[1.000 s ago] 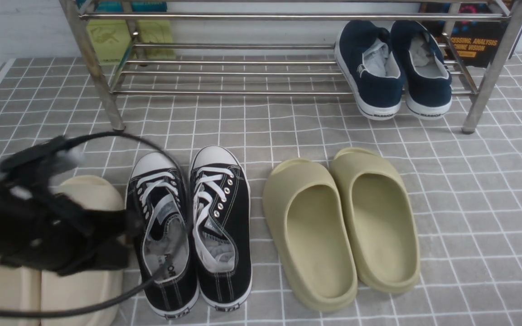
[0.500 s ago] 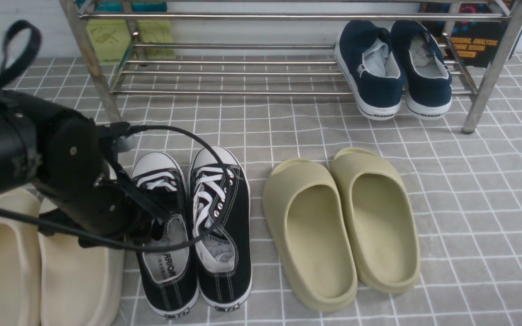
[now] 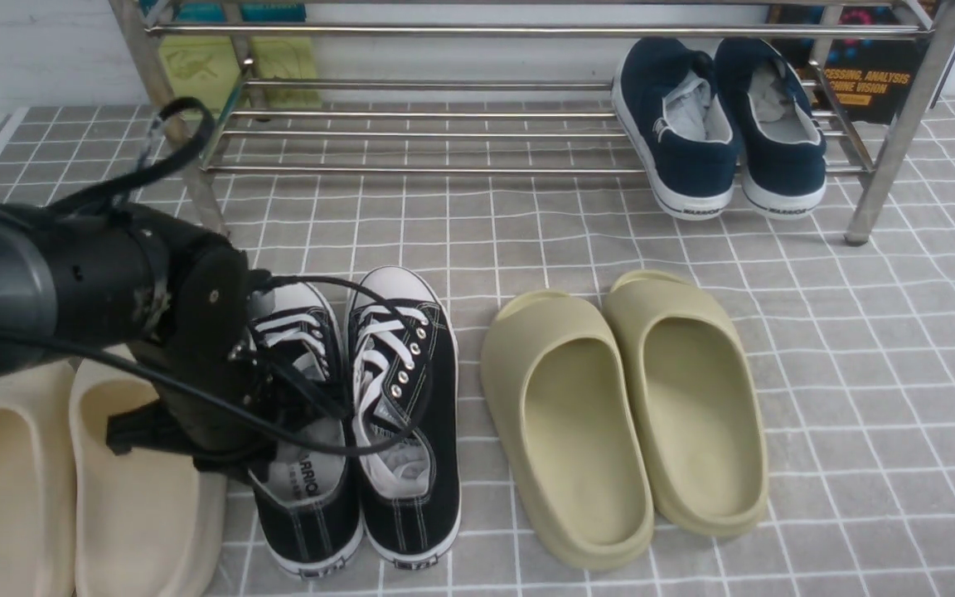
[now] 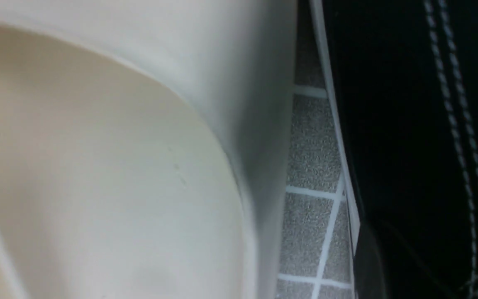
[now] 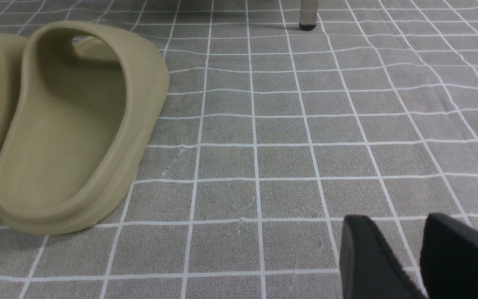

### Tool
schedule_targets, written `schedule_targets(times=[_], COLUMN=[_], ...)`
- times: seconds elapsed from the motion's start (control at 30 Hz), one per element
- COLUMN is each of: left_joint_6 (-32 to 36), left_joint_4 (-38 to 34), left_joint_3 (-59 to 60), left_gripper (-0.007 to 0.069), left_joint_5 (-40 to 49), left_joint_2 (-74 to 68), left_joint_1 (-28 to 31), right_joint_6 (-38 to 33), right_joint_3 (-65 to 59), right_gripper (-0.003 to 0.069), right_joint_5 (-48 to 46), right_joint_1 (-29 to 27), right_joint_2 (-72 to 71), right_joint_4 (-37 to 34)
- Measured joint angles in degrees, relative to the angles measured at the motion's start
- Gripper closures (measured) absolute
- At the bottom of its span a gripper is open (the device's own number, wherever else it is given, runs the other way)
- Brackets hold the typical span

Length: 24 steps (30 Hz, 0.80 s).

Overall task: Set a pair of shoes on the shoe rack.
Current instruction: Use the left arm to grab the shoe closest to it, then use the left arm to put a shoe into the shoe rack

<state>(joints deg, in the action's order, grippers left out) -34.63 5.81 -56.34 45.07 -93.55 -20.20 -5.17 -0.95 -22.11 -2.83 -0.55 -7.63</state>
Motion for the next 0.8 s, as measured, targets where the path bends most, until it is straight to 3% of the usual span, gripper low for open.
schedule_targets(times=[0.2,0.33,0.5,0.8], left_joint_6=[5.2,7.5,14.0,16.7], left_joint_4=[0.3,0.2,-1.9,-2.6], left_joint_3=[-8.7,-16.3,-31.2,-58.7], left_gripper=[0.0638,0.0638,0.0638,0.0638], left_joint_5=[9.3,9.3,11.0,15.8], left_joint_2=[5.7,5.4,-4.9,-26.4], left_joint_1=[1.5,4.5,9.5,9.7], right_joint_6=[0.0,0.0,0.0,0.0], right_joint_3=[0.0,0.0,0.0,0.0], right_gripper=[0.0419,0.0419,0.0419,0.0419], right_joint_5=[0.0,0.0,0.0,0.0], right_joint_1=[0.0,0.0,0.0,0.0], right_joint_2=[0.0,0.0,0.0,0.0], right_joint_4=[0.0,0.0,0.0,0.0])
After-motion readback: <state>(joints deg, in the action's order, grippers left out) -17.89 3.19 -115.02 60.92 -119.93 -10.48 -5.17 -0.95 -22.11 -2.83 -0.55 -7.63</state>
